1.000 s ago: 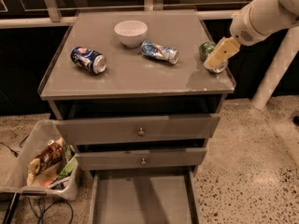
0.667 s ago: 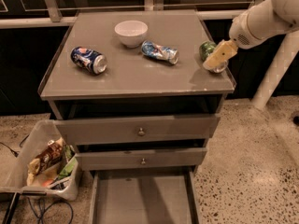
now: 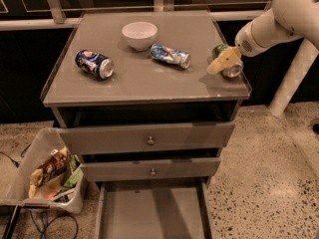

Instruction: Place green can into bottom drawer

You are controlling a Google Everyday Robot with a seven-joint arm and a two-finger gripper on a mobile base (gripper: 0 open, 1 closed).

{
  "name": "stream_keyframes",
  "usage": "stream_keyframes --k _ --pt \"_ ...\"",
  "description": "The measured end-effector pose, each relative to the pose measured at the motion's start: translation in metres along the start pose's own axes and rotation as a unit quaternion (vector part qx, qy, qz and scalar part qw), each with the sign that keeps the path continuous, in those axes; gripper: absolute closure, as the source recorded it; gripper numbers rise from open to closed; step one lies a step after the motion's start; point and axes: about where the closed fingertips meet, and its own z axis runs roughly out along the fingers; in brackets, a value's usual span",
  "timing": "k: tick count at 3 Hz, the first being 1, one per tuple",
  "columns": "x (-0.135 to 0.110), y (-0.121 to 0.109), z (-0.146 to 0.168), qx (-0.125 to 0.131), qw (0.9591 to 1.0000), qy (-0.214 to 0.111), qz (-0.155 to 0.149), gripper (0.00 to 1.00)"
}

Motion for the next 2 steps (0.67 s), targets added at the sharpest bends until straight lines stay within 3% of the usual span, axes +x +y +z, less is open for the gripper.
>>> stream_keyframes --k 1,2 --pt "-0.0012 0.0023 0.0172 -0.015 0.9992 0.0 0.038 0.0" --pt "-0.0012 0.0025 0.0181 -0.016 0.999 0.0 0.041 0.0"
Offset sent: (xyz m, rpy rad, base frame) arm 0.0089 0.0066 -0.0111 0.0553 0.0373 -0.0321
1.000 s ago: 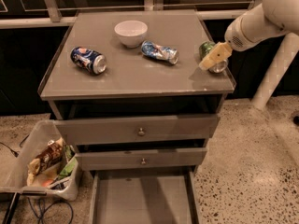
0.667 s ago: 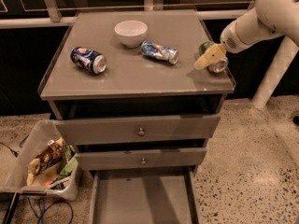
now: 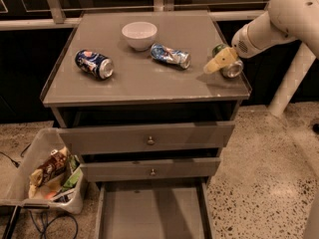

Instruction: Place green can into bottom drawer

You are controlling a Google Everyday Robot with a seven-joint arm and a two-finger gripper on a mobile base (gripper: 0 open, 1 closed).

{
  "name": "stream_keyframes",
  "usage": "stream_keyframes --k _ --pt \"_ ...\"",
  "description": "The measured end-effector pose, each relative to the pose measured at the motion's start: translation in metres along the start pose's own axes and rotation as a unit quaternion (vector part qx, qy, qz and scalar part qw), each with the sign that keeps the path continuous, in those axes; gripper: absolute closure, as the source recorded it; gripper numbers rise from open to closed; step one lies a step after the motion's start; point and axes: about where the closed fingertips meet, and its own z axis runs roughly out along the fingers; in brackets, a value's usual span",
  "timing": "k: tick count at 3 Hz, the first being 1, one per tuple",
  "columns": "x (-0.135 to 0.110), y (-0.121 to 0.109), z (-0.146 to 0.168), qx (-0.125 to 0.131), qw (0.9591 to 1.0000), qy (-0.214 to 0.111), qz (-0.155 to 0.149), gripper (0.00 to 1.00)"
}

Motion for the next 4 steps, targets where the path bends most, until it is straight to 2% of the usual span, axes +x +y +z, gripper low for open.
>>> stream_keyframes --k 1,4 --pt "0.0 0.0 0.0 0.0 1.0 0.0 0.0 0.18" --pt "0.0 0.0001 0.0001 0.0 1.0 0.0 0.0 0.87"
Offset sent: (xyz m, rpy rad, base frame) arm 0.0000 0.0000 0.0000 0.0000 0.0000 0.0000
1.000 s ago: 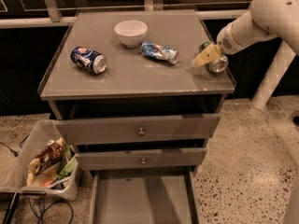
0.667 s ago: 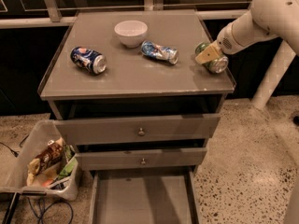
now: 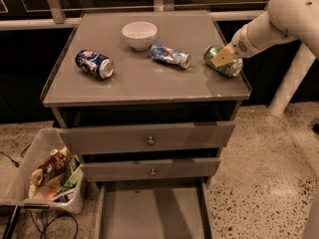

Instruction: Place green can into bottom drawer

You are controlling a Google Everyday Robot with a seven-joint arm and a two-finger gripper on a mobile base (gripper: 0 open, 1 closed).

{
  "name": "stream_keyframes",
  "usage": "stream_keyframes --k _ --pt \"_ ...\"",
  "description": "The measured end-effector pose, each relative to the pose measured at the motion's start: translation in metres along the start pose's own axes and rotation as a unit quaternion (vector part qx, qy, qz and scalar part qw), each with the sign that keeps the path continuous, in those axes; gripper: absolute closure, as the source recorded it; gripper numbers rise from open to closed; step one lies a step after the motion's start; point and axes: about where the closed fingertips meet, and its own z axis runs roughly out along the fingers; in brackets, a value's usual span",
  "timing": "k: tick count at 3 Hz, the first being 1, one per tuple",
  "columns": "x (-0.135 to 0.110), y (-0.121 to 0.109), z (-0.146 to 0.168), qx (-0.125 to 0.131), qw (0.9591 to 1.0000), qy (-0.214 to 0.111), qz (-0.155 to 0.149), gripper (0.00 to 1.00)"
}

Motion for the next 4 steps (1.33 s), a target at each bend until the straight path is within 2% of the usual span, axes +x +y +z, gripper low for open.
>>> stream_keyframes --k 1,2,3,4 --pt "0.0 0.0 0.0 0.0 1.0 0.0 0.0 1.0" --pt "-0.003 0.007 0.002 -0.006 0.9999 -0.003 -0.01 1.0" --pt "-0.005 0.018 -0.016 -0.009 0.9995 -0.017 -0.023 1.0" --pt "-0.008 0.031 -0.05 -0.009 0.9983 -0.044 -0.037 1.0"
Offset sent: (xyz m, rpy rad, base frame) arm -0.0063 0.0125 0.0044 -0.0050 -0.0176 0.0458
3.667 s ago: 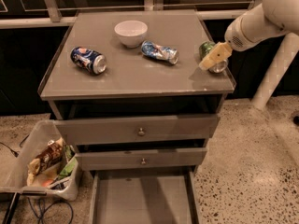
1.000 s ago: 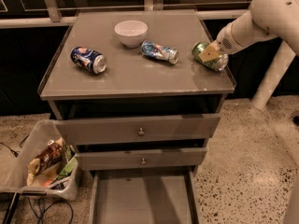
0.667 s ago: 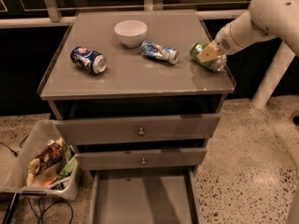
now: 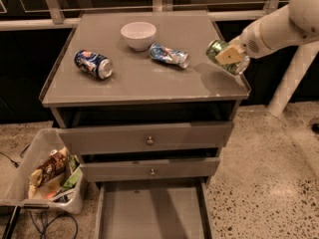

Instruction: Place green can into bottom drawer

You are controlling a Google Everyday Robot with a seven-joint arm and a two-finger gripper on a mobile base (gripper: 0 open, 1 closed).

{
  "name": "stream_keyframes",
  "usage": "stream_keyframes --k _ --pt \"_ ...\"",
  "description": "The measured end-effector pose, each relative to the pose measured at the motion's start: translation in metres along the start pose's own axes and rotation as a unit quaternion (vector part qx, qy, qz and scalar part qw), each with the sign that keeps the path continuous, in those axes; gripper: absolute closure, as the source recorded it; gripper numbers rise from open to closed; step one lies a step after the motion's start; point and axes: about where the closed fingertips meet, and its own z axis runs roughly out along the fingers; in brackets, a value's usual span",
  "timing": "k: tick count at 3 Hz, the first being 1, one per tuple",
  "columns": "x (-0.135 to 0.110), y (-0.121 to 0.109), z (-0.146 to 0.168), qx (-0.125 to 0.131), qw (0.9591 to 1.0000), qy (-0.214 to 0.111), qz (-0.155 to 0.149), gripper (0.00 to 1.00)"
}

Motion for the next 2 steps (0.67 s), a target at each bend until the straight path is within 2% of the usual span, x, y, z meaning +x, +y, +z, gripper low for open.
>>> stream_keyframes --k 1,2 --pt "-0.001 0.014 -0.037 0.006 0.9996 -0.027 -0.01 1.0" --pt "0.015 0.03 -0.069 0.012 0.9988 -0.047 -0.003 1.0"
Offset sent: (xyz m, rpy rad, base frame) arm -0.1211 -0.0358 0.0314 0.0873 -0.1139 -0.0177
